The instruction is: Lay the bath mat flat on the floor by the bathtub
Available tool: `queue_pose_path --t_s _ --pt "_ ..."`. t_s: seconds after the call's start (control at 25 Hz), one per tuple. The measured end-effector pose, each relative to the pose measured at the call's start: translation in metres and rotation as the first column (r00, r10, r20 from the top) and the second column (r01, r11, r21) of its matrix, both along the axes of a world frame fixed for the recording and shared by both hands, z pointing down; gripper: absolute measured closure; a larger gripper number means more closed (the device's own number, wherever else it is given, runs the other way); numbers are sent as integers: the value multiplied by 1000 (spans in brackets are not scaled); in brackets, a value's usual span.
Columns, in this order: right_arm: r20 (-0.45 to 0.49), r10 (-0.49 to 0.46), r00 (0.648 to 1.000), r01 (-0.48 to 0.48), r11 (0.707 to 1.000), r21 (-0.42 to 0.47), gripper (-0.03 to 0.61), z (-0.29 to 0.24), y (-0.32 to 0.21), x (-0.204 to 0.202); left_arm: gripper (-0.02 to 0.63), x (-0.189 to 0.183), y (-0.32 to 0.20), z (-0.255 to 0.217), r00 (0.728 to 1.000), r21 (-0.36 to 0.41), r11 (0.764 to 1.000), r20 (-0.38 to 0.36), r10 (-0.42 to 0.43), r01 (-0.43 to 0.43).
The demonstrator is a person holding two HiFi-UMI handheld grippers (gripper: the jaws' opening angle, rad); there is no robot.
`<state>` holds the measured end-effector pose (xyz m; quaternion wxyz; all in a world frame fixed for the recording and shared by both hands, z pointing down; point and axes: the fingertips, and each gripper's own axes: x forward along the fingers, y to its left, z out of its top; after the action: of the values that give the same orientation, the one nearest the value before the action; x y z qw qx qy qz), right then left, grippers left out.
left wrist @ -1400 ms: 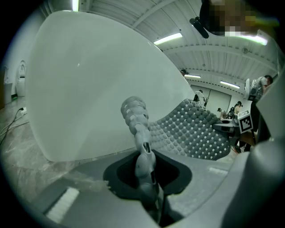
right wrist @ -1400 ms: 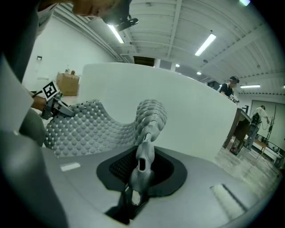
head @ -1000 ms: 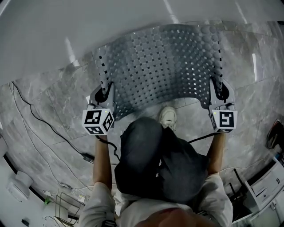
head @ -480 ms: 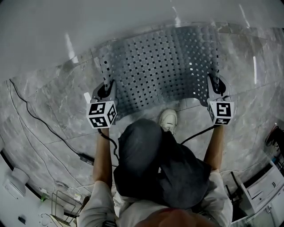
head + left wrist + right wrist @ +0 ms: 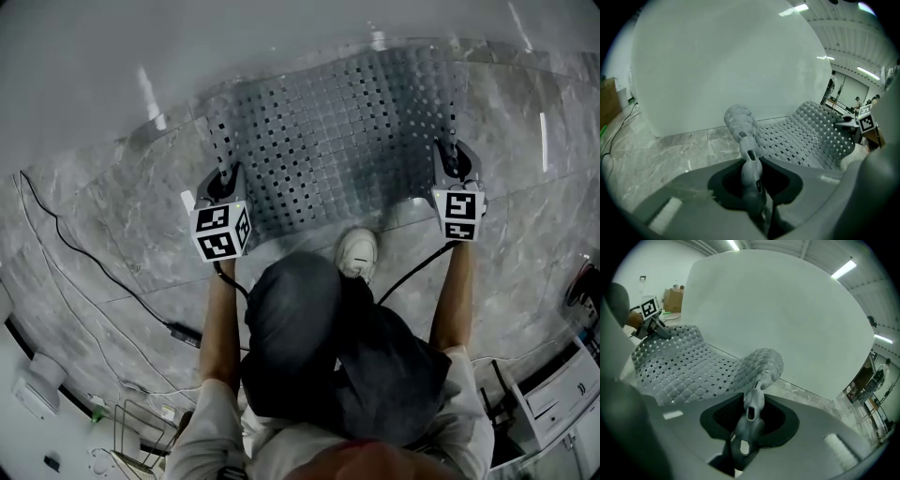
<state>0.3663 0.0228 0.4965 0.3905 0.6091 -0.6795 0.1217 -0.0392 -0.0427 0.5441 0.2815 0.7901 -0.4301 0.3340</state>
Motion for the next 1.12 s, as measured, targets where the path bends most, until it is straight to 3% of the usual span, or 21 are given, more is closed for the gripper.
queue_pose_path --t_s 0.68,1.12 --pt "-188 -36 982 16 994 -106 433 54 -13 28 482 -18 -4 31 997 10 999 67 -41 41" --pt "-270 -48 962 24 995 -93 416 73 -27 38 459 -25 -3 40 991 23 996 101 -86 84"
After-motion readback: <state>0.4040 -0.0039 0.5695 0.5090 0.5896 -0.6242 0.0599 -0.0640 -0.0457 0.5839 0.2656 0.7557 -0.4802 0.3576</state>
